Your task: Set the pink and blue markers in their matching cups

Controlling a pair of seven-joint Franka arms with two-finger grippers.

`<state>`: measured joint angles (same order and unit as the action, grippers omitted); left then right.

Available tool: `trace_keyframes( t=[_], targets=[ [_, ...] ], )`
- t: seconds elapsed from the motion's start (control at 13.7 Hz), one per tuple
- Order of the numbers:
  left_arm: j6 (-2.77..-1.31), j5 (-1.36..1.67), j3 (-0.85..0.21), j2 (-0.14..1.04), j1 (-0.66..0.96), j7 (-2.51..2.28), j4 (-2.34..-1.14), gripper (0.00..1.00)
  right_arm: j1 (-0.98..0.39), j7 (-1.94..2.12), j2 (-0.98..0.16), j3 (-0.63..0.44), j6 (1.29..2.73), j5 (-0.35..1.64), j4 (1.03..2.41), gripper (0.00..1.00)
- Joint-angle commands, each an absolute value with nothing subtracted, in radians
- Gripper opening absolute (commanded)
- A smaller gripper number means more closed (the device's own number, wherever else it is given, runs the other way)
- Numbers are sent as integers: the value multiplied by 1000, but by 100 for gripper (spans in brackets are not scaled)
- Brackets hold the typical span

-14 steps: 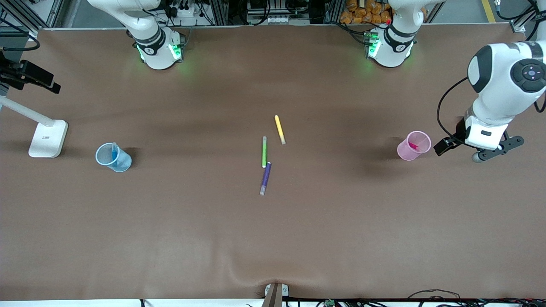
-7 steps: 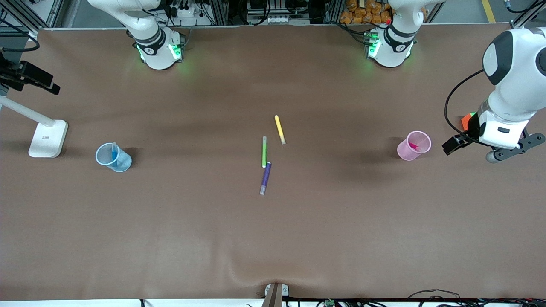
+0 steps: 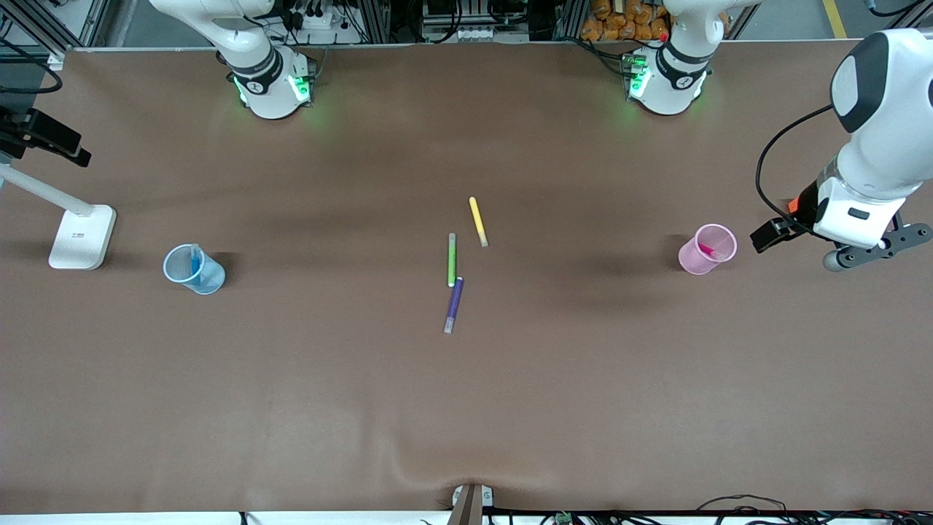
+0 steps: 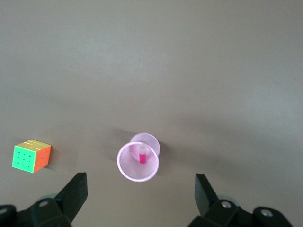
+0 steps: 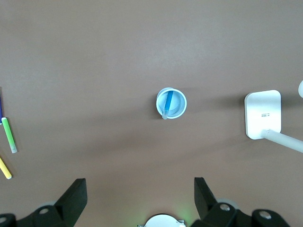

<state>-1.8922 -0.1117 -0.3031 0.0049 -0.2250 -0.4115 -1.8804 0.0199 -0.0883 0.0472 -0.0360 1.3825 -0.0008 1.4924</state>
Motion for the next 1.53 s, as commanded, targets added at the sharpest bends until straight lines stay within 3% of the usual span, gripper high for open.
trace_keyframes(
  t=[0.0,0.73,1.17,1.24,1.46],
  targets=[
    [-1809,-87,-328,21,-224,-391,-1800,100,20,-75,71,-35,1407,-21,1522,100],
    [-1605,-64,-330,12,-206,-322,-1586,100,23,-75,71,-40,1394,-20,1523,100],
    [-1585,-67,-316,11,-193,-299,-1473,100,17,-57,71,-38,1394,-17,1522,100],
    [-1585,-67,-292,8,-151,-296,-1471,100,17,-29,71,-38,1396,-17,1522,100],
    [-1478,-58,-63,-20,53,-287,-1480,100,18,-25,71,-38,1400,-14,1520,100]
  ],
)
